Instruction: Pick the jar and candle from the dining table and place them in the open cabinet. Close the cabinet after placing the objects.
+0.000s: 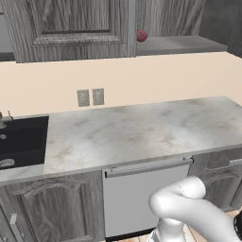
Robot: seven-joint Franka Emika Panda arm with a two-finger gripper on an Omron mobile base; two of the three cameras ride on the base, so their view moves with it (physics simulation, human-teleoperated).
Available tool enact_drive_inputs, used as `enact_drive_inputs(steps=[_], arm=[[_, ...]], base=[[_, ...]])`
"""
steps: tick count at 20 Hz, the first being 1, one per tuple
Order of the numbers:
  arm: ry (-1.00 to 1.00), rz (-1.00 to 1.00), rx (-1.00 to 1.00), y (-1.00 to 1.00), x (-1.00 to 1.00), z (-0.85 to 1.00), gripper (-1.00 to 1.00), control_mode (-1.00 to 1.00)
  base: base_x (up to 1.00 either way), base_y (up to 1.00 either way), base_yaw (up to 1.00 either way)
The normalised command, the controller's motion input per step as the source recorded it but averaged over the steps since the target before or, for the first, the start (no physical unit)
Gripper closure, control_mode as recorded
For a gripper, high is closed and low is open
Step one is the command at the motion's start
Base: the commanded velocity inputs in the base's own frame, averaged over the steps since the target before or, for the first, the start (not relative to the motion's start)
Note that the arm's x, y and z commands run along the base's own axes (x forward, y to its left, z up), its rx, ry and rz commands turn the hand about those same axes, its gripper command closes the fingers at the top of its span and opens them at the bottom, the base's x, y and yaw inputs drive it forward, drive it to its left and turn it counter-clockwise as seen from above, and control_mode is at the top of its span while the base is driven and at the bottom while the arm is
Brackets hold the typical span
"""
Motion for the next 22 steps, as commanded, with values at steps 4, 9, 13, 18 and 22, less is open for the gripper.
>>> enact_drive_inputs(steps=[4,9,13,18,22], arm=[[0.0,0.03,0.0,-0.61,0.0,0.0,-1.0,-1.0],[0.0,0.16,0.0,-0.44,0.02,0.0,-1.0,-1.0],[0.0,0.2,0.0,-0.34,0.01,0.02,-1.0,-1.0],[0.0,0.22,0.0,-0.28,0.02,0.17,-1.0,-1.0],[0.0,0.26,0.0,-0.34,0.05,0.21,-1.0,-1.0]], base=[[0.0,0.0,0.0],[0.0,0.0,0.0],[0.0,0.0,0.0],[0.0,0.0,0.0],[0.0,0.0,0.0]])
